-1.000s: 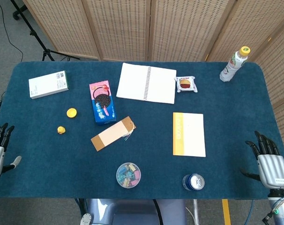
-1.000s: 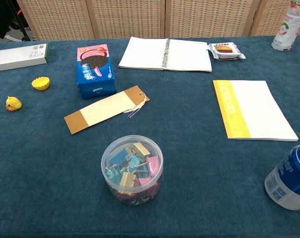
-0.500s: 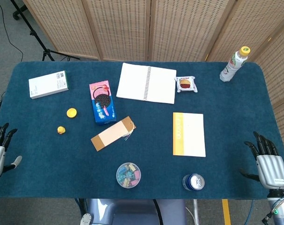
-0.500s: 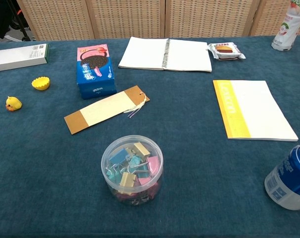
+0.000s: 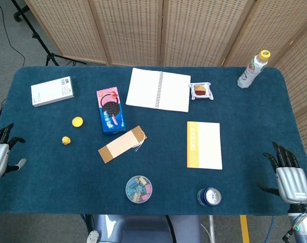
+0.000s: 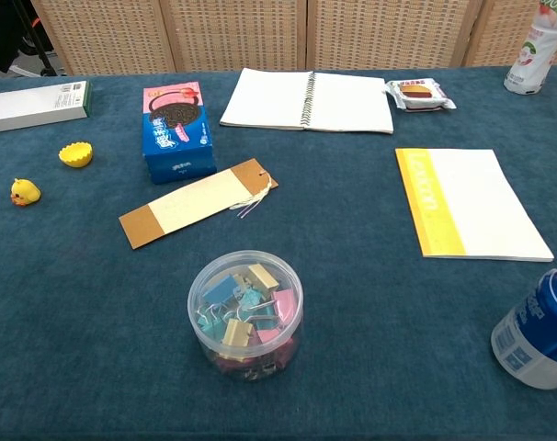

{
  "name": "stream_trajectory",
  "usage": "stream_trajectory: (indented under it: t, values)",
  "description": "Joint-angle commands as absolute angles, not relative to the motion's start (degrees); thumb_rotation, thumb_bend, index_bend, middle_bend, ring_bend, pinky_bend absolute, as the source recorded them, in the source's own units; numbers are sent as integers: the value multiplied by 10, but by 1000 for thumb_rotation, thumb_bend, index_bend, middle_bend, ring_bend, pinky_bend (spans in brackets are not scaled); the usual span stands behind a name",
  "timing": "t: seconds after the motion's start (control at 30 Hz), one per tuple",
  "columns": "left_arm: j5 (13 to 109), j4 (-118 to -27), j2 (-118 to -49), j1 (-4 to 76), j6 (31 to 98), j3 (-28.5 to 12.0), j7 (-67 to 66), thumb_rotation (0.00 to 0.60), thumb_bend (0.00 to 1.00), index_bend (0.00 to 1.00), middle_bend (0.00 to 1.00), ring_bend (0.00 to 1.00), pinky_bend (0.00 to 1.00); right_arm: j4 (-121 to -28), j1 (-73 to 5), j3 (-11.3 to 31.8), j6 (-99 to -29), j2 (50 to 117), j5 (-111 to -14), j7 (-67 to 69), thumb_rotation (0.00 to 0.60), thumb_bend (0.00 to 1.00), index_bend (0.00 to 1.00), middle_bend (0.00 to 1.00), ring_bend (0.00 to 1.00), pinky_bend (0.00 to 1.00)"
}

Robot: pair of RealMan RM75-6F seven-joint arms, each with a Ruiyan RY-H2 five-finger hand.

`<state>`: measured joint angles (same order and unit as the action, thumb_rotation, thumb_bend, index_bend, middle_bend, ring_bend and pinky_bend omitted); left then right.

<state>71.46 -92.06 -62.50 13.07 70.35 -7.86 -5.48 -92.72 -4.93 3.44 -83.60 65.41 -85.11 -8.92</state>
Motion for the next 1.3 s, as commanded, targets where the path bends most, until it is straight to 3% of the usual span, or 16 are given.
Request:
stream_trajectory:
  t: [0.03, 0.3, 0.63, 0.83, 1.3]
  values:
    - [657, -887, -643, 169, 651, -104, -78, 600, 241, 379, 0, 0, 36, -927, -50, 34, -836, 654, -851, -89, 600, 0, 202, 0, 0, 91]
    - [590, -791, -710, 219, 585, -122, -89, 600, 253, 419, 0, 0, 36, -926, -50, 35, -835, 655, -851, -88, 600, 0, 202, 0, 0, 91]
    - [553, -669, -813, 264, 563, -137, -103, 600, 253, 425, 0, 0, 36, -925, -51, 36, -834, 654, -849, -83, 600, 0, 202, 0, 0, 91]
    - [530, -674, -844, 275, 573, -141, -139, 600, 252, 434, 0, 0, 36, -924, -53, 36, -830, 654, -849, -79, 600, 0, 202, 0, 0, 91]
    - [501, -741, -845, 281, 602, -138, -205, 600, 252, 443, 0, 0, 36, -925, -53, 34, -833, 653, -855, -76, 600, 0, 202, 0, 0, 91]
